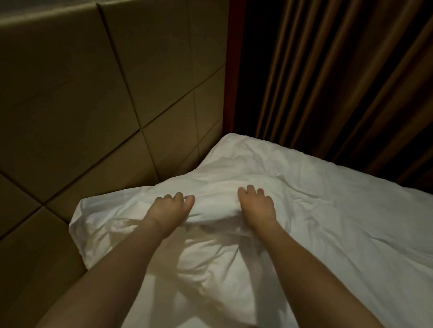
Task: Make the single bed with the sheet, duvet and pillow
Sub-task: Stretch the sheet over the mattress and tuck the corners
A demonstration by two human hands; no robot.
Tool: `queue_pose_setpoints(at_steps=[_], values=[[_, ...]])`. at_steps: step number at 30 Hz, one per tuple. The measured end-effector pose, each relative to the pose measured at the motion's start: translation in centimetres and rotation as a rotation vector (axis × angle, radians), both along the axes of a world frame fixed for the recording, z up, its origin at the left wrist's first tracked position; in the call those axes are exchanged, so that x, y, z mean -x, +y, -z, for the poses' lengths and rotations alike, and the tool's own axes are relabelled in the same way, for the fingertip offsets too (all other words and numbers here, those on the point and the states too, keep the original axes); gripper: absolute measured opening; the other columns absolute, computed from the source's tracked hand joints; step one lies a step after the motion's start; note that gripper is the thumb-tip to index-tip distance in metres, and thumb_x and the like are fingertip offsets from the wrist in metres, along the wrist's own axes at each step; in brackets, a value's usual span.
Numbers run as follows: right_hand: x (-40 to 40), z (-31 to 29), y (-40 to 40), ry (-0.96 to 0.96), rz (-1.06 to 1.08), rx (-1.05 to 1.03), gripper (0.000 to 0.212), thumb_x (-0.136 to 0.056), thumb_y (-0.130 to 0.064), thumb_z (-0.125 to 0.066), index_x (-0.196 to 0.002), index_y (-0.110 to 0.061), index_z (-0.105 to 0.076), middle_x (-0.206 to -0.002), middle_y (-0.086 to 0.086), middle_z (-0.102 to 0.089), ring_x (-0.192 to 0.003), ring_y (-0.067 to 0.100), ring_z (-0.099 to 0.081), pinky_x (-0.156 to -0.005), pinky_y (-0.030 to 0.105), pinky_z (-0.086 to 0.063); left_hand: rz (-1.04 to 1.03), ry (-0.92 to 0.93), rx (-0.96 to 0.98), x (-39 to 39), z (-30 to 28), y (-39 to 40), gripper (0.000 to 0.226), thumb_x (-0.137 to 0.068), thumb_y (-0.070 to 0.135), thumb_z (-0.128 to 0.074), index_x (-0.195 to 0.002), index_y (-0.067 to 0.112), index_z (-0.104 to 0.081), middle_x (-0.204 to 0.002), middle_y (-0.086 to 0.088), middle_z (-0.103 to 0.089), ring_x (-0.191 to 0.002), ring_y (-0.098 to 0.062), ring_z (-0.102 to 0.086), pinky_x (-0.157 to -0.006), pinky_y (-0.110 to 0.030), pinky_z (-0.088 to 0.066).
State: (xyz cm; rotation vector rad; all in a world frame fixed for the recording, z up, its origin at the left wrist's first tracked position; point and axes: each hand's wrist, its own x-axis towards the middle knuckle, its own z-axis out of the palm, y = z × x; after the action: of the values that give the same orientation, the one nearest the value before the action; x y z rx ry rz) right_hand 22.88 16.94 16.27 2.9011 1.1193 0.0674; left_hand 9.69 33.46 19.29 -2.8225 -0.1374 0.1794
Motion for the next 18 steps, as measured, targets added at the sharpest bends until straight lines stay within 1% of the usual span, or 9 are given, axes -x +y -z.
queue_pose_setpoints(at_steps=[1,3,4,6,8,11,13,15,18], values=[[-1.2,-0.6,1.0,-0.035,-0.011,0.010,0.033,-0.077,-0.001,-0.064,-0.110,-0.005,-0.058,-0.103,0.016,-0.058,-0.084,0.033,-0.058,-0.061,0.036,-0.046,-0.064,0.034,0.018,-0.6,-0.6,0.4,0.066,-0.039,0.007,-0.089,-0.098,0.004,-0.059,-0.074,-0.015,-0.057,-0.050,-0.030,-0.057,-0.042,-0.028,-0.040],[-3.2,-1.5,3.1,-0.027,-0.066,0.058,0.036,-0.087,-0.004,-0.053,-0.122,-0.009,-0.047,-0.118,0.013,-0.049,-0.099,0.031,-0.052,-0.070,0.037,-0.043,-0.160,-0.027,0.081,-1.3,-0.4,2.3,0.048,-0.075,0.011,-0.070,-0.118,0.008,-0.047,-0.098,-0.012,-0.057,-0.078,-0.030,-0.063,-0.055,-0.033,-0.043],[-4.1,-1.9,4.0,-0.031,-0.079,0.091,0.037,-0.090,-0.005,-0.048,-0.126,-0.010,-0.042,-0.123,0.012,-0.046,-0.105,0.030,-0.049,-0.076,0.037,-0.042,-0.225,-0.007,0.136,-1.3,0.1,3.5,0.047,-0.085,0.014,-0.058,-0.128,0.010,-0.039,-0.111,-0.011,-0.053,-0.093,-0.030,-0.061,-0.065,-0.035,-0.044],[-6.1,-2.6,5.6,-0.105,-0.061,0.112,0.038,-0.091,-0.008,-0.047,-0.128,-0.012,-0.040,-0.126,0.011,-0.044,-0.110,0.029,-0.046,-0.085,0.038,-0.041,-0.347,0.053,0.283,-0.7,1.2,6.0,0.056,-0.090,0.030,-0.052,-0.138,0.015,-0.028,-0.127,-0.008,-0.049,-0.109,-0.027,-0.054,-0.080,-0.036,-0.045],[-7.8,-2.6,7.2,-0.160,-0.056,0.149,0.041,-0.091,-0.013,-0.049,-0.131,-0.014,-0.038,-0.129,0.012,-0.043,-0.115,0.030,-0.044,-0.093,0.041,-0.038,-0.420,0.036,0.383,0.5,2.3,8.0,0.063,-0.086,0.044,-0.057,-0.138,0.019,-0.030,-0.129,-0.004,-0.052,-0.111,-0.024,-0.054,-0.083,-0.033,-0.045],[-9.2,-2.3,9.8,-0.131,-0.030,0.198,0.043,-0.090,-0.018,-0.052,-0.132,-0.015,-0.039,-0.128,0.010,-0.045,-0.117,0.029,-0.043,-0.097,0.043,-0.035,-0.476,0.024,0.448,1.4,3.9,9.7,0.058,-0.087,0.039,-0.058,-0.135,0.018,-0.034,-0.126,-0.003,-0.056,-0.109,-0.022,-0.054,-0.080,-0.030,-0.044],[-9.3,-1.5,11.0,-0.091,-0.016,0.252,0.046,-0.088,-0.020,-0.055,-0.132,-0.016,-0.039,-0.127,0.009,-0.046,-0.117,0.028,-0.043,-0.096,0.043,-0.035,-0.493,0.074,0.400,1.0,4.6,10.1,0.057,-0.092,0.033,-0.053,-0.141,0.015,-0.028,-0.128,-0.006,-0.053,-0.113,-0.023,-0.052,-0.085,-0.030,-0.043],[-9.1,-0.5,11.7,-0.083,-0.018,0.301,0.057,-0.085,-0.025,-0.061,-0.135,-0.018,-0.036,-0.131,0.008,-0.043,-0.120,0.029,-0.041,-0.097,0.045,-0.034,-0.491,0.106,0.319,0.3,5.2,10.1,0.057,-0.095,0.027,-0.049,-0.144,0.015,-0.023,-0.128,-0.006,-0.051,-0.112,-0.023,-0.053,-0.085,-0.031,-0.043],[-9.0,0.2,11.8,-0.080,-0.001,0.381,0.074,-0.086,-0.033,-0.061,-0.145,-0.021,-0.019,-0.145,0.012,-0.028,-0.131,0.036,-0.030,-0.102,0.059,-0.027,-0.523,0.077,0.253,-0.4,5.8,10.2,0.056,-0.094,0.021,-0.047,-0.143,0.014,-0.021,-0.125,-0.007,-0.050,-0.108,-0.025,-0.056,-0.082,-0.033,-0.045]])
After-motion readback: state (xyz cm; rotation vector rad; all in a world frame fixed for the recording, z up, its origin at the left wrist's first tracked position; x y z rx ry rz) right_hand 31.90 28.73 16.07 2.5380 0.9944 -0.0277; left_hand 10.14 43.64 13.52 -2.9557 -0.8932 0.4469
